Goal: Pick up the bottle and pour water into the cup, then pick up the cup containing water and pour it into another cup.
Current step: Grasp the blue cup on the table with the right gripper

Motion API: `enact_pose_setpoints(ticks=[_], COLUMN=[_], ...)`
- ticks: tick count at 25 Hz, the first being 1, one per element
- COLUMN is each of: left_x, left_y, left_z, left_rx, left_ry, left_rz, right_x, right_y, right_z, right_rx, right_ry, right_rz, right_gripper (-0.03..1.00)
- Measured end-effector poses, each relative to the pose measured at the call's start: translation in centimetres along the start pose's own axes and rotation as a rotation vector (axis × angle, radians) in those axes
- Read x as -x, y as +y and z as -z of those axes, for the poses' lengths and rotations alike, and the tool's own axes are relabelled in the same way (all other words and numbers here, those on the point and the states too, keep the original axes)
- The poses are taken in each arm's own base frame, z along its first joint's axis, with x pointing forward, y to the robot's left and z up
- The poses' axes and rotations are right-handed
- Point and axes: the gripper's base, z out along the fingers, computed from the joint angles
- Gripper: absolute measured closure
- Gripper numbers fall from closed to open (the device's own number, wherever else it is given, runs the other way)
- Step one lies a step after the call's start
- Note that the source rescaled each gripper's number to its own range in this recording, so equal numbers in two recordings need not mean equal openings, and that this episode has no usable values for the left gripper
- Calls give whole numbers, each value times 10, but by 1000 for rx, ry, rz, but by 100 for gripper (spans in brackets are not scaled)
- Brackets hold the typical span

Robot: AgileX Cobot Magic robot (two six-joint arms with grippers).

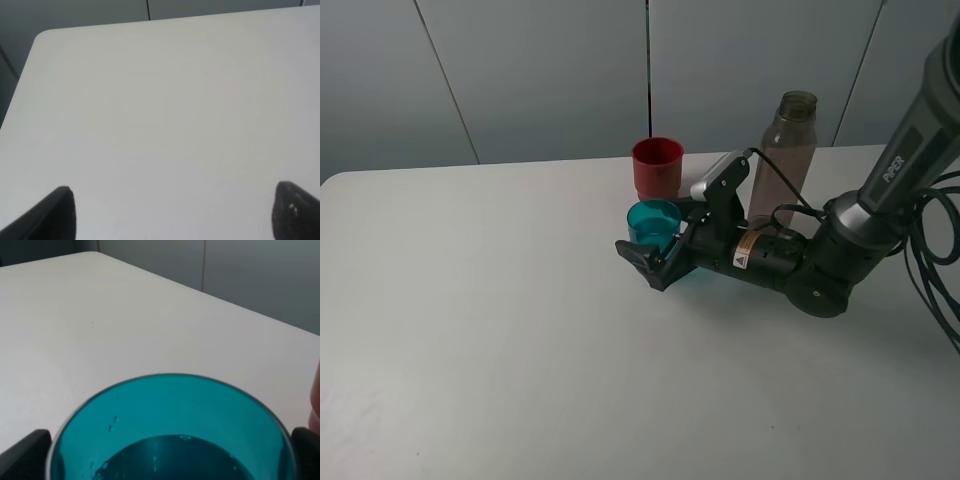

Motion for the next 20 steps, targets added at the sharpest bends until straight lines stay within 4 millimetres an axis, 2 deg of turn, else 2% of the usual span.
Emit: enact_pose_setpoints(ticks=[11, 20], left_x=[0, 0], left_y=[0, 0], left_z=[0, 0], left_rx=[0, 0], left_ry=[0, 0], left_rz=[0, 0], right_x=[0, -9], right_y=[-1, -3], right_z=[-1, -8], right_rx=[1, 7], right_ry=[-3, 32], right_rz=[1, 0], right_gripper=[-3, -3])
